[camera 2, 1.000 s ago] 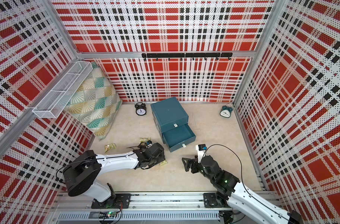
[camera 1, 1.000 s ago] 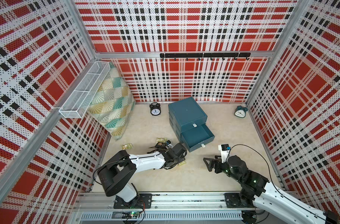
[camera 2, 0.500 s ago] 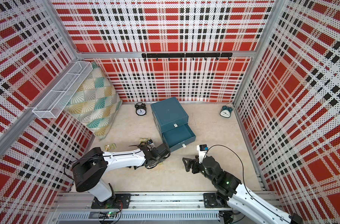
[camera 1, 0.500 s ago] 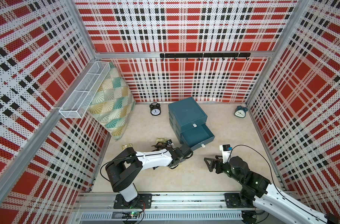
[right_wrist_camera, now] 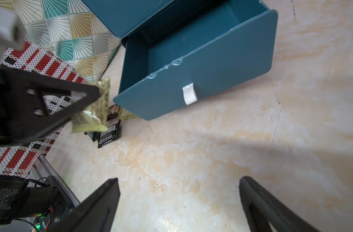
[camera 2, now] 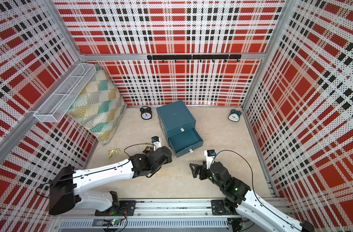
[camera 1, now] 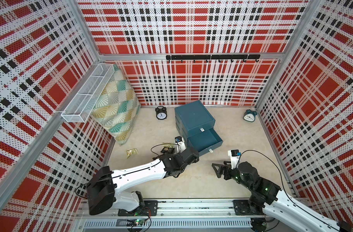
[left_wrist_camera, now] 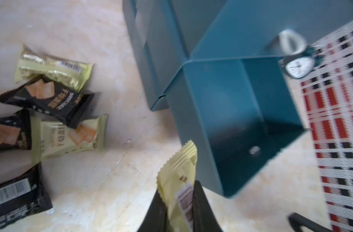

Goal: Place the cookies into the drawer by color
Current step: Place the cookie in the drawer.

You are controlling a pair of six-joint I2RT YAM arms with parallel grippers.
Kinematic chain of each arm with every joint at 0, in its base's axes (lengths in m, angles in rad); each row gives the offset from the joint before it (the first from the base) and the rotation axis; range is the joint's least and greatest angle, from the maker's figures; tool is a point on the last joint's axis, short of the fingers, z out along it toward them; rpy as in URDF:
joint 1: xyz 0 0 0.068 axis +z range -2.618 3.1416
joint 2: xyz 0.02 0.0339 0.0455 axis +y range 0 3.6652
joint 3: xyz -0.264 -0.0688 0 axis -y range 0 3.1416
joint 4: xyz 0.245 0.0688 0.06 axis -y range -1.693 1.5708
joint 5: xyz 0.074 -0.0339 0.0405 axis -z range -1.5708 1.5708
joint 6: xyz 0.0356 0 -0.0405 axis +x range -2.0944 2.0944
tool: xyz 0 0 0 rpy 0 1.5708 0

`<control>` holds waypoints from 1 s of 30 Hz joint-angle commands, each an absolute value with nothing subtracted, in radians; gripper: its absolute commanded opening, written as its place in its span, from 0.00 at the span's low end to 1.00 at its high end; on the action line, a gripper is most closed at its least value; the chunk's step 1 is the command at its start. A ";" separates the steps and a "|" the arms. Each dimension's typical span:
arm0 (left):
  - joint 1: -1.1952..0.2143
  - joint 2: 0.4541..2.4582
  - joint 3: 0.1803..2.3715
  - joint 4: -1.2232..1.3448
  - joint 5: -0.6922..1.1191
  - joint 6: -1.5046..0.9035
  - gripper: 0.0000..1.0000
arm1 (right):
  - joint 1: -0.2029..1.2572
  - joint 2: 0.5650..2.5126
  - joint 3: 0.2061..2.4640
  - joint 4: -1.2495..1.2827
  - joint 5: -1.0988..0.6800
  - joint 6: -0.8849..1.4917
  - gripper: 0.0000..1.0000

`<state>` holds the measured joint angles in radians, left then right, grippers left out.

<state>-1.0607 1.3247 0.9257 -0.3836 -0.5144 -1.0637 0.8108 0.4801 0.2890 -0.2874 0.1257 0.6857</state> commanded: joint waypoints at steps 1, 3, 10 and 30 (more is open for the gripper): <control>-1.065 1.284 0.954 -0.265 -0.559 -0.947 0.15 | 0.805 0.487 0.306 -0.278 0.121 0.682 1.00; -1.061 1.284 0.975 -0.221 -0.561 -0.900 0.16 | 0.806 0.492 0.310 -0.278 0.121 0.681 1.00; -1.017 1.392 1.083 -0.100 -0.522 -0.730 0.16 | 0.805 0.505 0.330 -0.278 0.115 0.680 1.00; -0.933 1.254 0.888 0.042 -0.360 -0.680 0.99 | 0.805 0.550 0.355 -0.244 0.021 0.659 1.00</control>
<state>-0.9478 1.3266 0.9390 0.0235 -0.3412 -0.6739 0.8085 0.5400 0.3416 -0.2817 0.0612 0.6762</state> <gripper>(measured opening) 0.987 0.999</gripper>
